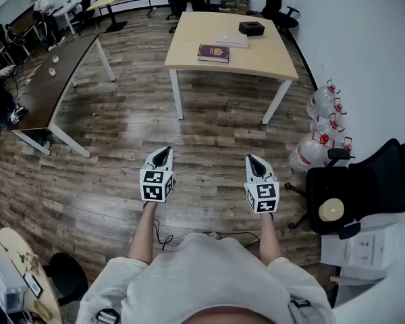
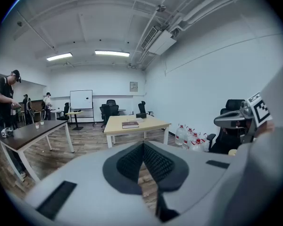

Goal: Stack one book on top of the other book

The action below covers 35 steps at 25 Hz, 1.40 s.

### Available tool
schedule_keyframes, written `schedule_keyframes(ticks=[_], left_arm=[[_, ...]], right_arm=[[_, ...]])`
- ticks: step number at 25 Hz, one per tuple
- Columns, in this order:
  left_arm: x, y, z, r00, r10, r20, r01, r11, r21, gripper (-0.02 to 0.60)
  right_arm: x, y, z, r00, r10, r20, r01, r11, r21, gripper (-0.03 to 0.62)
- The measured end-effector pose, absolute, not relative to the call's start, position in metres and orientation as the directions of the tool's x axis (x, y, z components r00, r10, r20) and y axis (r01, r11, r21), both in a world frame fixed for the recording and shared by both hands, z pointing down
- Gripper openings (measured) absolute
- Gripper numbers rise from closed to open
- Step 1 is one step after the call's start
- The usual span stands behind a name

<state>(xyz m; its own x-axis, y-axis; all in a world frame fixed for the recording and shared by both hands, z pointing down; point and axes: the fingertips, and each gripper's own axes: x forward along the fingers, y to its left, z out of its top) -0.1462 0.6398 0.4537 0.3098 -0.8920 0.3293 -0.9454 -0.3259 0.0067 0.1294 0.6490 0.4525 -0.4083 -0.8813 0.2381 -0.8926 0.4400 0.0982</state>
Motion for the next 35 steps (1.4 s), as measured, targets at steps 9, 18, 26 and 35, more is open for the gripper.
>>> schedule_keyframes(ticks=[9, 18, 26, 35], left_arm=[[-0.145, 0.645, 0.456, 0.311, -0.888, 0.340, -0.944, -0.330, 0.002, 0.011], [-0.119, 0.658, 0.481, 0.430, -0.816, 0.386, -0.885, -0.465, 0.002, 0.318], [-0.100, 0.673, 0.488, 0.470, -0.808, 0.355, -0.875, -0.478, 0.072, 0.365], [-0.086, 0.683, 0.489, 0.463, -0.814, 0.351, -0.881, -0.467, 0.079, 0.365]], right_arm=[[0.127, 0.652, 0.449, -0.431, -0.875, 0.221, -0.885, 0.457, 0.086, 0.005], [0.106, 0.661, 0.464, -0.541, -0.809, 0.232, -0.830, 0.558, 0.011, 0.472], [0.109, 0.675, 0.471, -0.541, -0.808, 0.232, -0.829, 0.559, 0.017, 0.486], [0.122, 0.684, 0.476, -0.544, -0.805, 0.236, -0.827, 0.562, 0.010, 0.486]])
